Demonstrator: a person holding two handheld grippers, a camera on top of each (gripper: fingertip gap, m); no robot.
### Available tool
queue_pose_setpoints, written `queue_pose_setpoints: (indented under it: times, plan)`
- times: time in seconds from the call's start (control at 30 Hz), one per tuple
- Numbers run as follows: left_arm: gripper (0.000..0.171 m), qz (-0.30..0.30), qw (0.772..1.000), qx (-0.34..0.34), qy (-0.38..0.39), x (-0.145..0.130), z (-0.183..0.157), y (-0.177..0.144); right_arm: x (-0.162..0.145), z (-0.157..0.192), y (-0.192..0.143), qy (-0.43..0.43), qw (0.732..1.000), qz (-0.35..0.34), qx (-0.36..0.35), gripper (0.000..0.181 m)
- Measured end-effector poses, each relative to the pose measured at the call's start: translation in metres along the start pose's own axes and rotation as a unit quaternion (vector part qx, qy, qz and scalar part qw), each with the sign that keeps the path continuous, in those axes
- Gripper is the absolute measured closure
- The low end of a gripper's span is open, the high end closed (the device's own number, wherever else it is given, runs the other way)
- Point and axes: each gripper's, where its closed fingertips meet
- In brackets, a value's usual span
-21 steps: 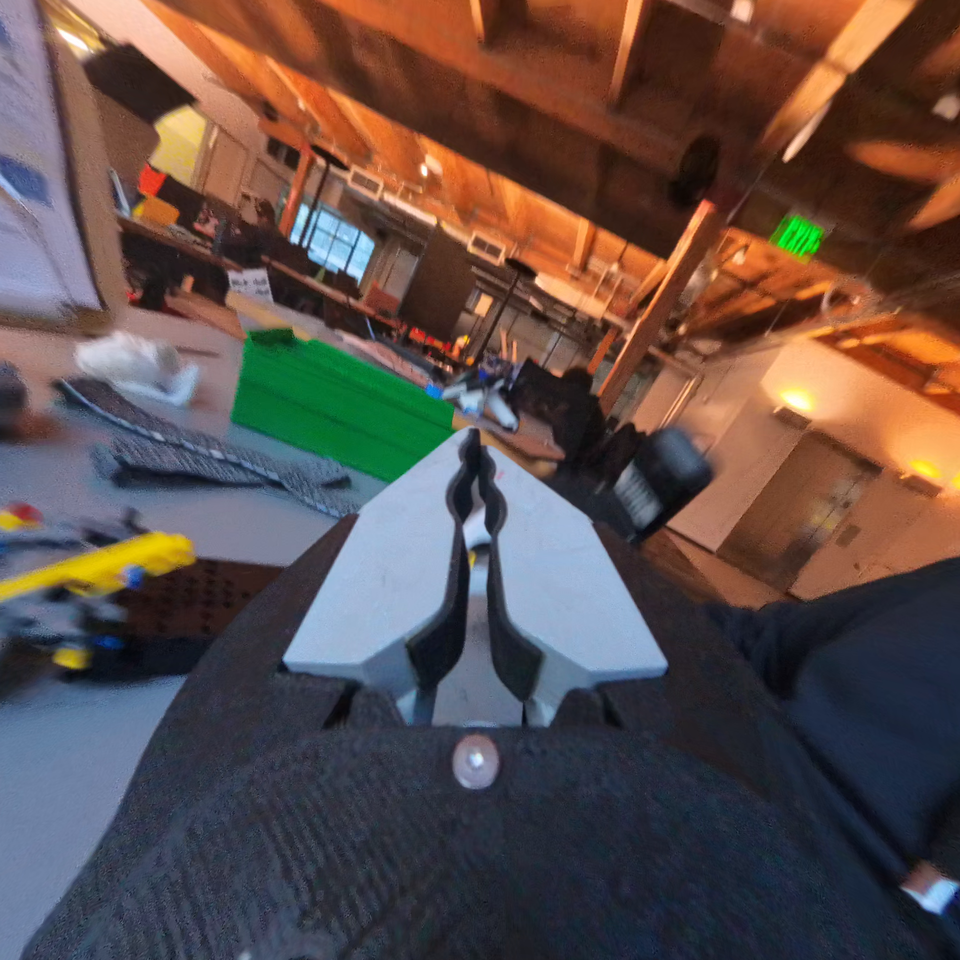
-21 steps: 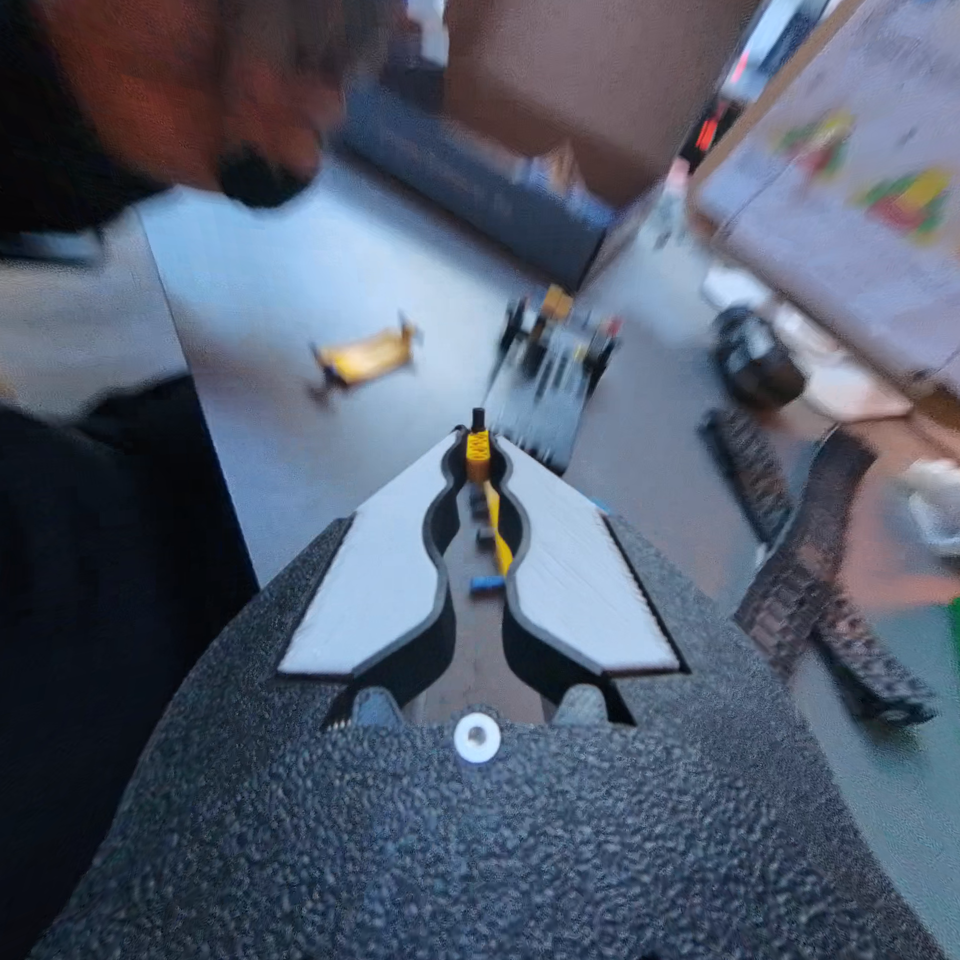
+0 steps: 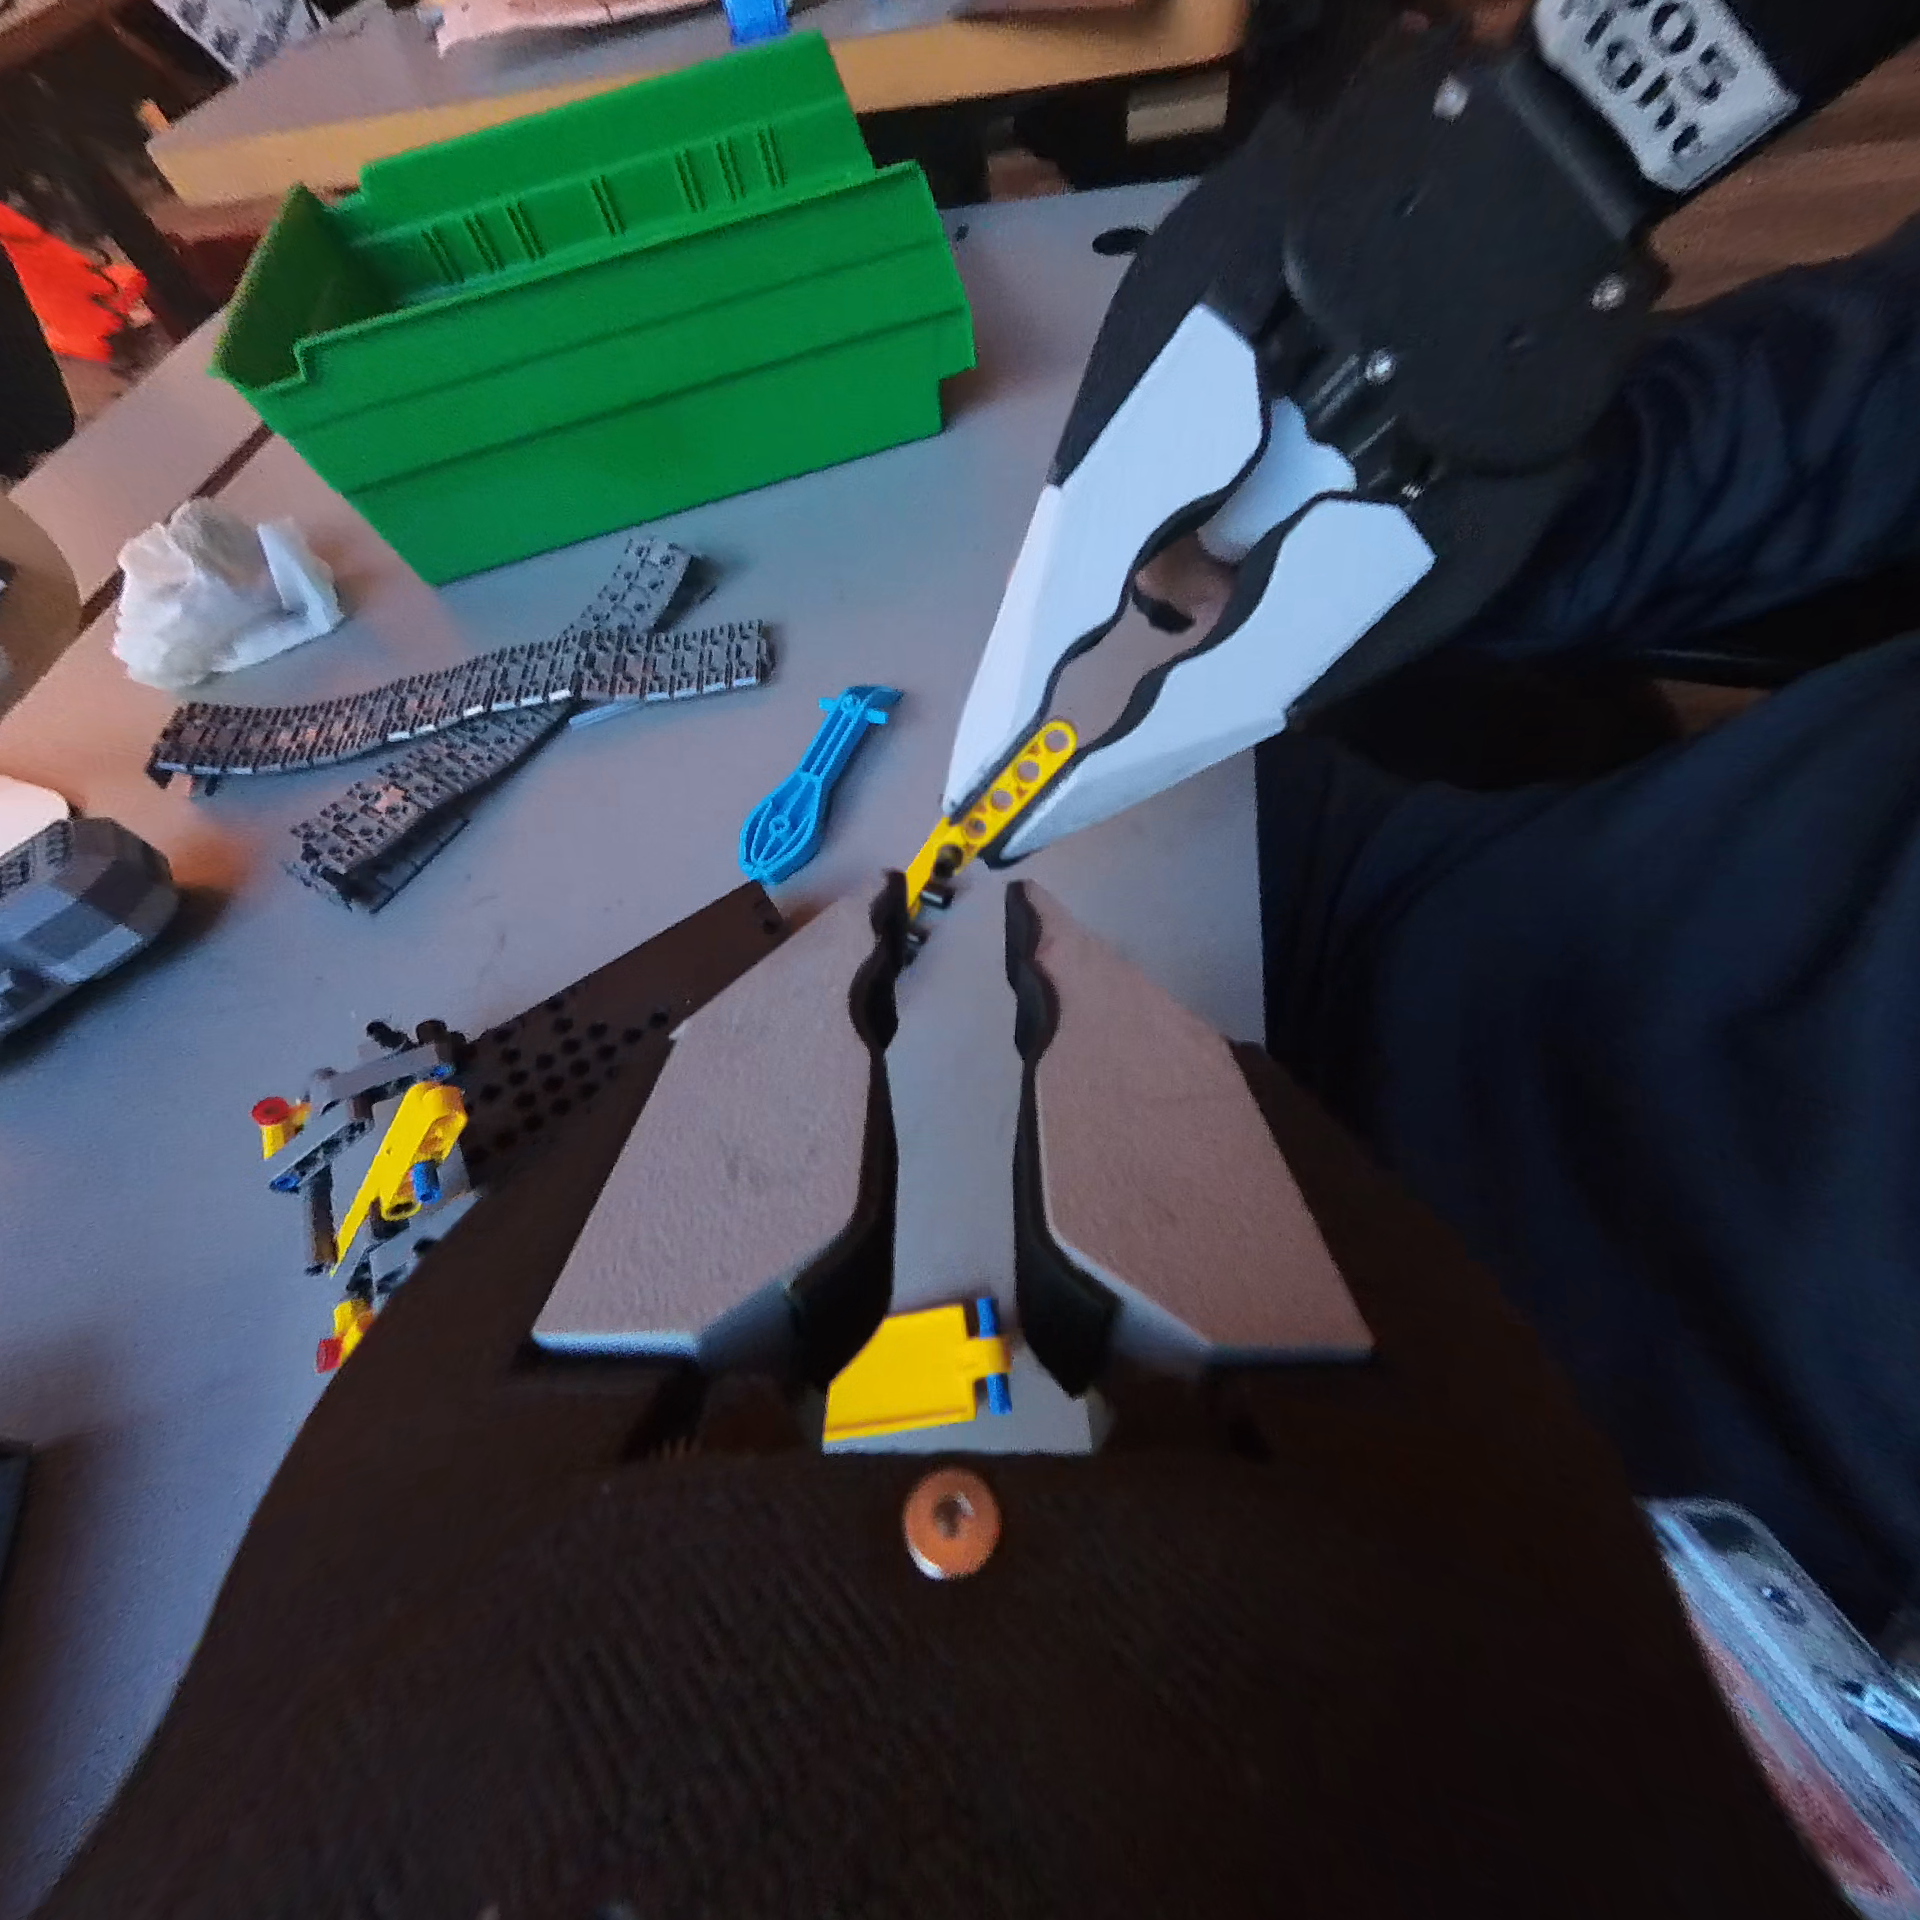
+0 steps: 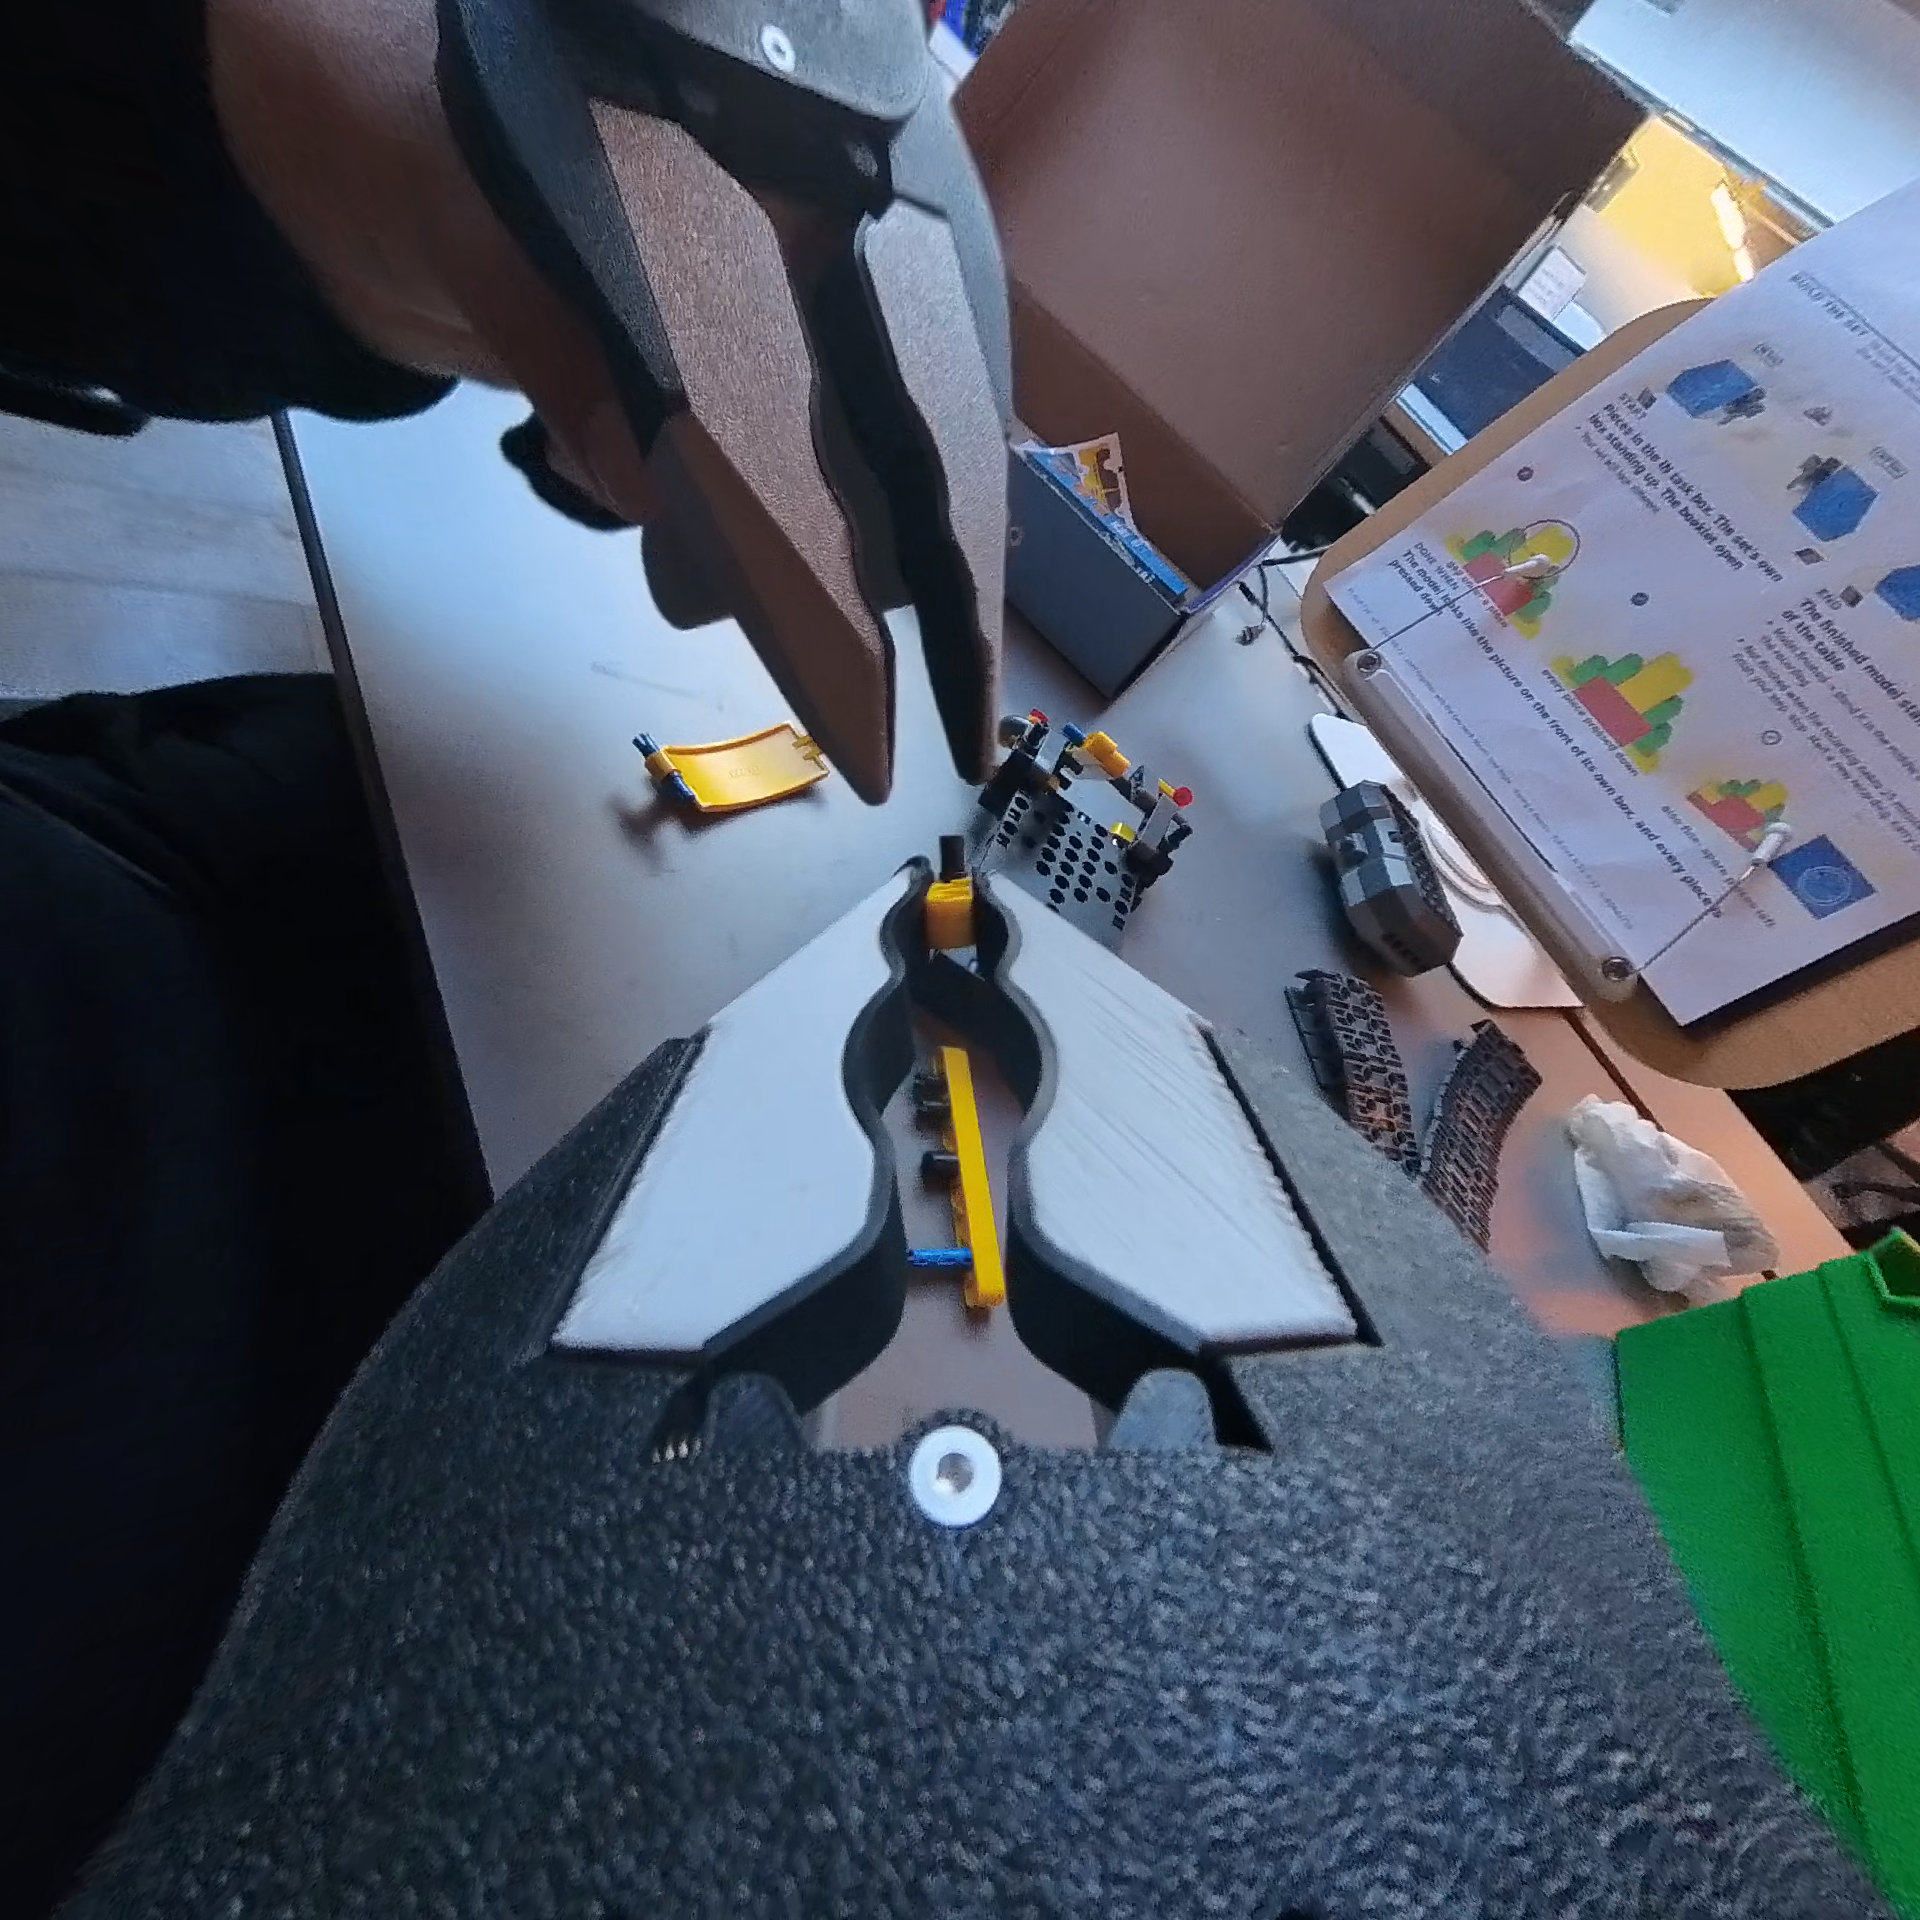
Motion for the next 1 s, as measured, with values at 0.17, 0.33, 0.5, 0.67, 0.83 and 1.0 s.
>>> queue_pose_setpoints:
  times: [0.17, 0.33, 0.5, 0.67, 0.83, 1.0]
  plan:
    - [0.157, -0.035, 0.994, -0.014, -0.102, 0.001, 0.002, 0.002, 0.001, -0.003, -0.001, -0.030, 0.999, -0.007, -0.017, 0.176]
    - [0.160, -0.050, 0.969, -0.063, -0.231, 0.000, 0.000, 0.001, -0.001, 0.004, 0.001, -0.198, 0.979, 0.021, -0.034, 0.176]
    - [0.151, -0.010, 0.961, -0.081, -0.266, -0.015, -0.007, 0.004, 0.008, 0.015, 0.003, -0.359, 0.932, 0.002, -0.042, 0.176]
    - [0.161, -0.020, 0.954, -0.108, -0.279, -0.014, -0.014, 0.005, 0.005, 0.020, 0.004, -0.402, 0.915, 0.005, -0.036, 0.176]
    - [0.164, -0.015, 0.956, -0.115, -0.271, -0.013, -0.017, 0.003, 0.006, 0.023, 0.004, -0.426, 0.904, -0.004, -0.030, 0.176]
    - [0.168, -0.014, 0.965, -0.094, -0.244, -0.018, -0.014, 0.005, 0.005, 0.021, 0.005, -0.402, 0.915, -0.004, -0.039, 0.172]
Point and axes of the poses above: each gripper's, where its closed fingertips meet, y out along the fingers, x out of its top, z = x × y across the jaws, and after that the axes turned 13 degrees about -z, right-handed
